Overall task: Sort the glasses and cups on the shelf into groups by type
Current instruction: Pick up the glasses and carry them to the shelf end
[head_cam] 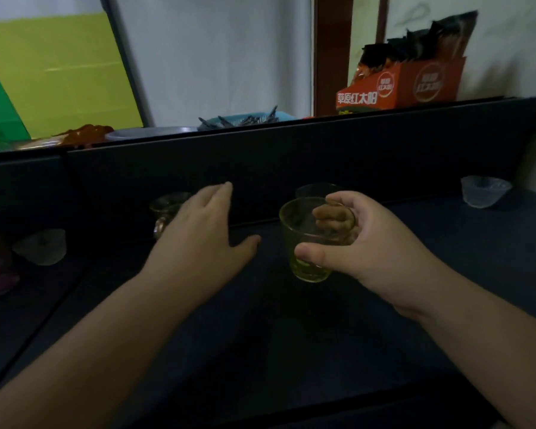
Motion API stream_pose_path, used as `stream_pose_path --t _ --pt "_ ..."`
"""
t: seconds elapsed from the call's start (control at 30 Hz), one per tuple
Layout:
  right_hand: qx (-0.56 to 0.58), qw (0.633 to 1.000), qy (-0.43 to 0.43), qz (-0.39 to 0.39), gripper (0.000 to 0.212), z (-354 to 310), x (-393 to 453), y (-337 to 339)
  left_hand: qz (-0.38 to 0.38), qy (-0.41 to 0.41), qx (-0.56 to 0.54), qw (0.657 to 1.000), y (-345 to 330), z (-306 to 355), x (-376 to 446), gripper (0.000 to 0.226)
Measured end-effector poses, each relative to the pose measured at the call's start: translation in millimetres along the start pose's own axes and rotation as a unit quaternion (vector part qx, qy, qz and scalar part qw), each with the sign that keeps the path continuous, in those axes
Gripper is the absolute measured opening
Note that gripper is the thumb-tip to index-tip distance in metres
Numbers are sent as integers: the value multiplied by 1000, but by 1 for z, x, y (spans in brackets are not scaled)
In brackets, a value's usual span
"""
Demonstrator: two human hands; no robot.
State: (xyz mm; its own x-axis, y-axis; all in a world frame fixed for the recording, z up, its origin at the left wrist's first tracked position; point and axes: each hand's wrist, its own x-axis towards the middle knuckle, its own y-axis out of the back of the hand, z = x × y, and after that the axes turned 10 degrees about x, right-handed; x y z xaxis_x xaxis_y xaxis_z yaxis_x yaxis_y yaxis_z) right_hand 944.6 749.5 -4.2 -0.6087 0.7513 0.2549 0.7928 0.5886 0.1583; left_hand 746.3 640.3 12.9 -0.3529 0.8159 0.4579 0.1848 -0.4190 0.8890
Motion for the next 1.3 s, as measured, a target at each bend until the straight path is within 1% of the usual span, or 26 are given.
stream_pose_path --t 0.07,0.13,0.23,0.37,0.5,0.67,0.8,0.87,0.93,1.03,1.1,1.17,1.23,1.3 --pt "-14 1000 -2 14 80 1 -5 20 -30 -22 -42 998 -7 27 -1 95" --pt "-43 999 -9 30 82 6 -7 41 -56 -32 -82 995 -15 53 1 100" --pt "-67 996 -14 63 95 16 -3 71 -67 -47 -114 990 -24 85 3 101" --pt "-84 992 -28 86 100 36 20 100 -76 -56 -122 988 -30 111 5 100" --pt "-84 991 -41 101 99 52 51 112 -86 -41 -109 989 -34 117 5 99" --pt "-75 991 -58 98 103 60 82 107 -72 -21 -93 993 -31 111 6 86" --pt "-82 989 -66 104 107 64 90 107 -57 8 -54 997 -31 106 5 92" --pt "-121 986 -68 96 112 62 86 112 -60 12 -49 997 -32 104 4 93" --pt "-204 973 -60 89 117 56 76 118 -64 16 -45 997 -32 101 2 93" --pt "-292 951 -29 96 110 47 50 125 -64 21 -38 997 -33 97 0 93" --pt "-327 940 -7 97 98 42 29 125 -69 26 -33 997 -32 94 -3 93" --pt "-343 935 16 88 81 37 9 121 -73 30 -27 997 -30 89 -6 93" --pt "-347 935 31 57 67 27 -7 109 -69 29 -26 997 -27 81 -11 93" --pt "-358 933 40 8 59 17 -17 91 -64 34 -28 997 -23 72 -19 93"
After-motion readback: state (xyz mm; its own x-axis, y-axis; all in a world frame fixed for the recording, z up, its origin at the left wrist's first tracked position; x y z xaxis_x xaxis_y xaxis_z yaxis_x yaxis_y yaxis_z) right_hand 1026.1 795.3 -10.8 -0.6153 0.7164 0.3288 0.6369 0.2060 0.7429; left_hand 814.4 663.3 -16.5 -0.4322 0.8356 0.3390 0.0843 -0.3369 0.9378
